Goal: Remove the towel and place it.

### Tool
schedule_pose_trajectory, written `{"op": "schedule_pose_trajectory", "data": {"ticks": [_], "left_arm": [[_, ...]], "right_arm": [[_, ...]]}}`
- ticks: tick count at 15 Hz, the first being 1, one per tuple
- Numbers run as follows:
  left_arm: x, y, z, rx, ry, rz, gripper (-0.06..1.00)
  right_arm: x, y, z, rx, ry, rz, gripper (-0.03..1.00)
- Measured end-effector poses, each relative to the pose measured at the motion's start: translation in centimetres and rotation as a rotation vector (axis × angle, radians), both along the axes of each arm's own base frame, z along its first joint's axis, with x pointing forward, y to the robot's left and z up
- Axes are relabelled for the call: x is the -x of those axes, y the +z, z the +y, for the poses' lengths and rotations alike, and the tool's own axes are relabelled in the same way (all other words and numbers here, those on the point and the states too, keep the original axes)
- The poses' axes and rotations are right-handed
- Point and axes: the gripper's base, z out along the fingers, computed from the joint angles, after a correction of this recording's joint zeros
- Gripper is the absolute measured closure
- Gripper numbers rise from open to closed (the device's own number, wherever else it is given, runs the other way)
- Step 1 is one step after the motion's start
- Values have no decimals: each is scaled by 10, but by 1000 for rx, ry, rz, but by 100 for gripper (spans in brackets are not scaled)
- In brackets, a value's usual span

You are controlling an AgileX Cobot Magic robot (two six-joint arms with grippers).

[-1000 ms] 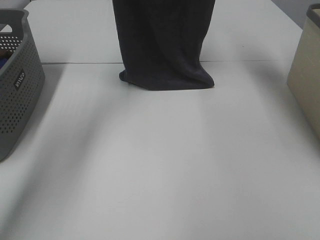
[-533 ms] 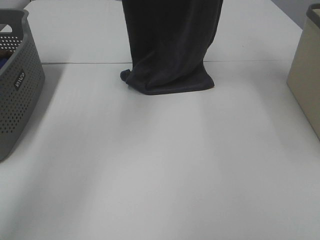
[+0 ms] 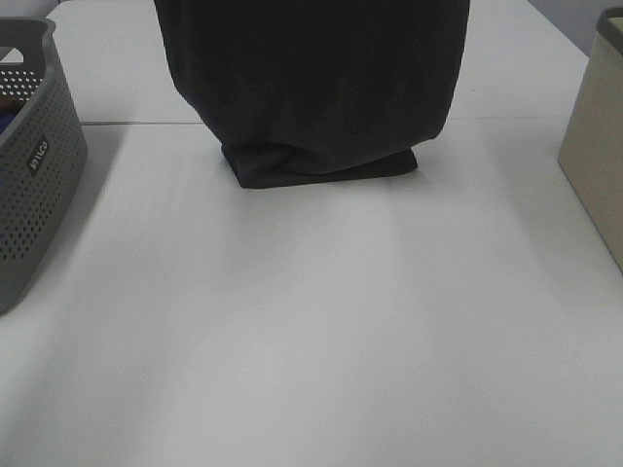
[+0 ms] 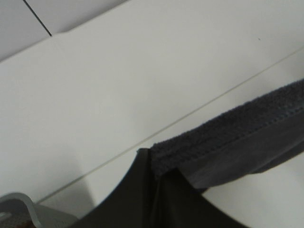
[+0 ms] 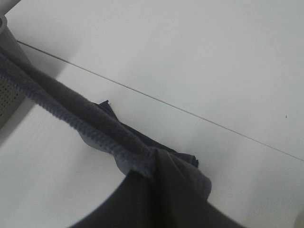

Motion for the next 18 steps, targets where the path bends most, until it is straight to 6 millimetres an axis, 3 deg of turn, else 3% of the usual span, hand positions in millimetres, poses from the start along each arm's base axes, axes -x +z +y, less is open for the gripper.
{"op": "schedule_pose_trajectory", "data": {"ticks": [4,7,11,14,15,18], "left_arm": [[46,-8,17,27,22,144,94],[104,-3,35,86,0,192,94],[176,-21,55,230,11,304,94],[209,-49,59,318,-17,415,94],[222,-66,60,347,-27,482,94],[230,-86,59,361,-41,548,94]], "right_arm": [[27,8,3,-90,61,40,96],[68,-11,-2,-111,88,170,96],[128,-25,-10,-160,127,248,96],[158,-40,-19,-161,128,291,96],[172,-50,-22,-160,128,318,96],[185,-67,-26,-154,121,364,96]]}}
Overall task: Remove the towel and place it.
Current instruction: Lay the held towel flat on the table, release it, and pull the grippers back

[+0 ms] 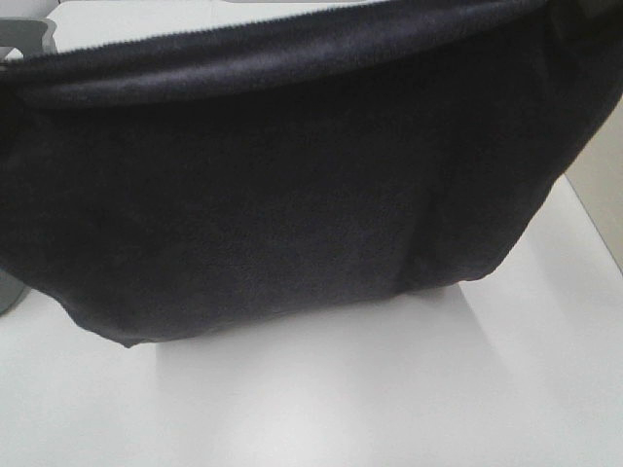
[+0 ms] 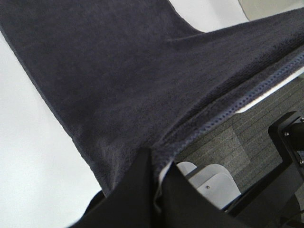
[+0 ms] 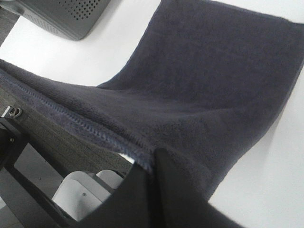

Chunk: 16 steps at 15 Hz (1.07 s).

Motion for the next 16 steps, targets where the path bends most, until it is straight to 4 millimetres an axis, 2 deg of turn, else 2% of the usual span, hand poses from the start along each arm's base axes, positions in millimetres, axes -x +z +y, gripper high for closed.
{"op": "schedule_pose_trajectory", "data": {"ticks": [4,10,13,16], "left_arm": [[4,-27,-2,-12,-40,81,94],[25,-91,-4,16,-102,325,94],[33,-112,-3,13,-101,409,94],[25,-134,-7,-35,-108,522,94]], "right_arm": [[17,-40,-5,13,-36,134,96],[32,-101,-7,52,-43,350,96],[45,-134,-8,62,-48,481,96],[50,-161,-8,59,-66,611,96]]}}
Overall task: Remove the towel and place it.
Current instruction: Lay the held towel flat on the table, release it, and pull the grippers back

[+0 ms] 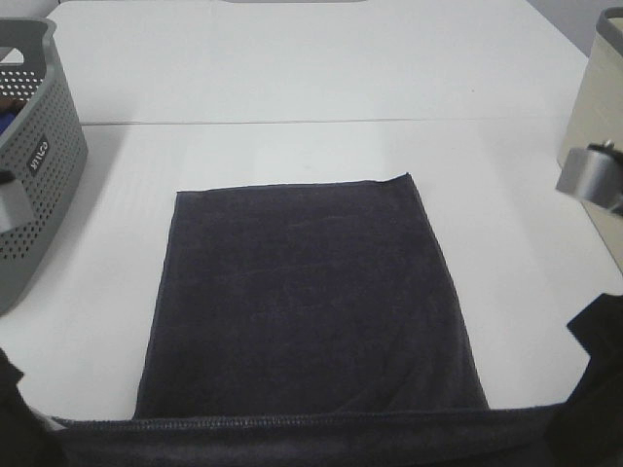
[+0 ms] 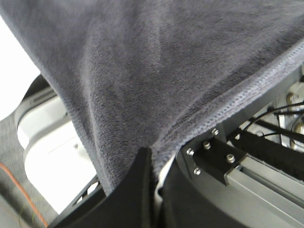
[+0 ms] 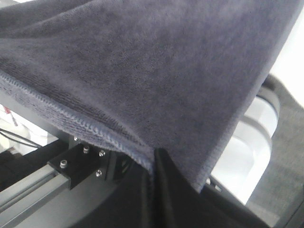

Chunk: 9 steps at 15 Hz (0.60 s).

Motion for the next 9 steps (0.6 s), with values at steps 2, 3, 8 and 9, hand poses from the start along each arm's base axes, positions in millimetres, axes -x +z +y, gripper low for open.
{"op": "schedule_pose_trajectory", "data": {"ticks": [2,3,8,9], "left_arm": [[-9,-17,-4,-34,-28,78,94],[-13,-26,-6,-50,-46,116,94],[-24,-67,-19,-82,-123,286,94],[-21,-74,-27,-94,-158,306,94]], "right_arm": [[-6,-19,2,19,-9,73,96],[-11,-29,3,34,-1,123,96],[-28,-68,5,106,72,309,96],[-29,-72,4,126,88,325,96]]}}
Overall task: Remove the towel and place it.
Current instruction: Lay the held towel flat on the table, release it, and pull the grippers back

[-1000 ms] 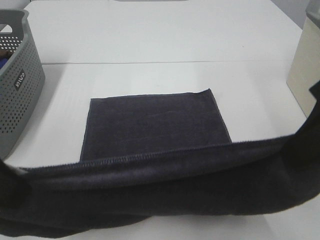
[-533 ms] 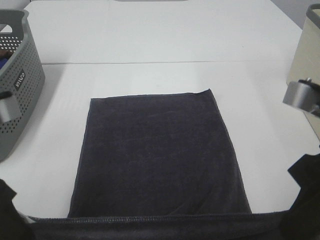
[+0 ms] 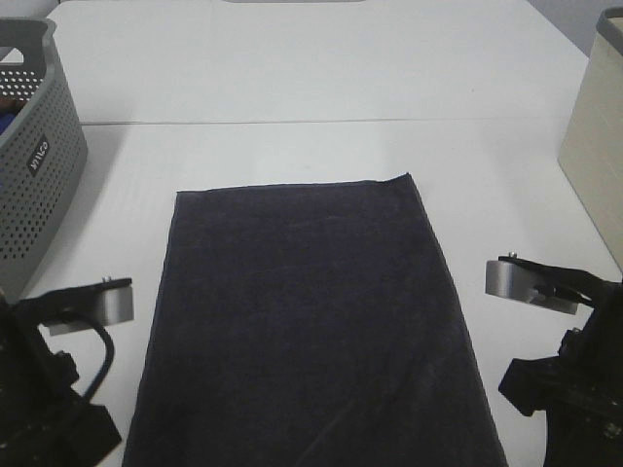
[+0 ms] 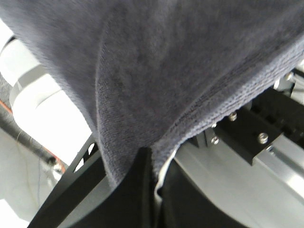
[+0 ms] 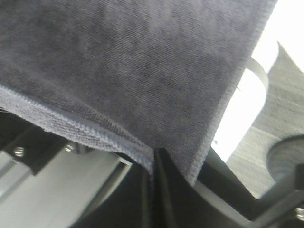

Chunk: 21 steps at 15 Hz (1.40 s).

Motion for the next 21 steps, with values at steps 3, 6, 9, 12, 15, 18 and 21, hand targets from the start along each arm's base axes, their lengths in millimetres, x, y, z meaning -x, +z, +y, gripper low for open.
{"op": "schedule_pose_trajectory", "data": {"ticks": [3,6,9,12,15,18,21], "left_arm": [[7,-20,-20,-29,-63,31,94],[8,-29,-30,-28,-84,48,94],[8,-30,-32,-23,-80,54,94],[8,-30,-32,-21,-77,56,94],[8,-31,-30,-31,-89,53,93],[9,-31,-33,-11,-53,74,65],[8,-31,-36,9,-25,81,24]], "right_arm": [[-1,-10,-5,56,46,22,96],[-2,-13,-9,87,72,9,96],[-2,-13,-9,90,75,3,96],[-3,-13,-9,85,65,-3,94],[-5,-15,-14,115,87,-24,86],[-6,-15,-16,135,106,-35,65],[-6,-15,-15,121,88,-36,41]]}}
